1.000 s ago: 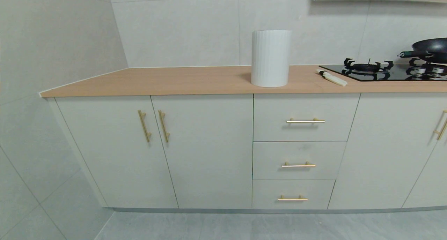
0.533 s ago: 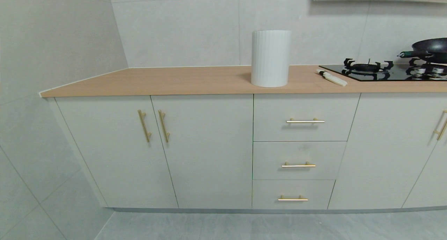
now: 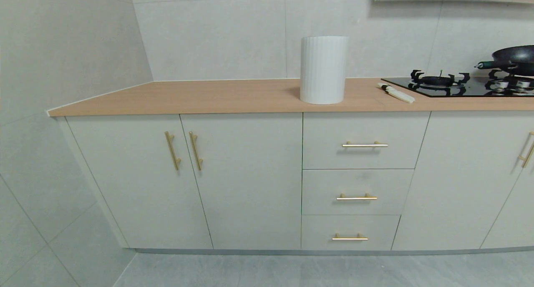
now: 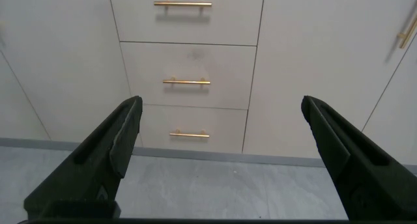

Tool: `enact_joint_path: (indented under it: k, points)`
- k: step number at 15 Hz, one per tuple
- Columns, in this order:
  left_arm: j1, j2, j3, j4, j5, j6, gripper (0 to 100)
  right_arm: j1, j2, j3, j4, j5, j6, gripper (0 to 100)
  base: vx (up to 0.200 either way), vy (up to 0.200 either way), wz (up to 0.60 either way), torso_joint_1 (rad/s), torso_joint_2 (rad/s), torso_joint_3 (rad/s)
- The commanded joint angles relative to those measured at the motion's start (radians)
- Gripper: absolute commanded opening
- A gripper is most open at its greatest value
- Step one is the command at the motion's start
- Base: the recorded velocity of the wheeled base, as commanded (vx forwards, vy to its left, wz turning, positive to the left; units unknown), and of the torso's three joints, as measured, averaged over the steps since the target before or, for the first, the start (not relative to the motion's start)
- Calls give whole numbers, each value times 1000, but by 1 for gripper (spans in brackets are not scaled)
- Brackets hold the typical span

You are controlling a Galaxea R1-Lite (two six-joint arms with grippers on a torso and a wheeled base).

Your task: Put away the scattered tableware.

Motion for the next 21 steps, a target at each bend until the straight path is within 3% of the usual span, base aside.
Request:
enact_joint_path:
  k: [1,19,21]
  points:
    - [0,0,0,0,0,0,100,0,3,0,2,0,-1,100,0,0,0,0,0,0]
    - [0,0,0,0,0,-1,100,0,3,0,2,0,-1,100,200,0,0,3,3,2]
    - [0,0,0,0,0,-1,100,0,3,0,2,0,-1,100,0,0,0,0,0,0]
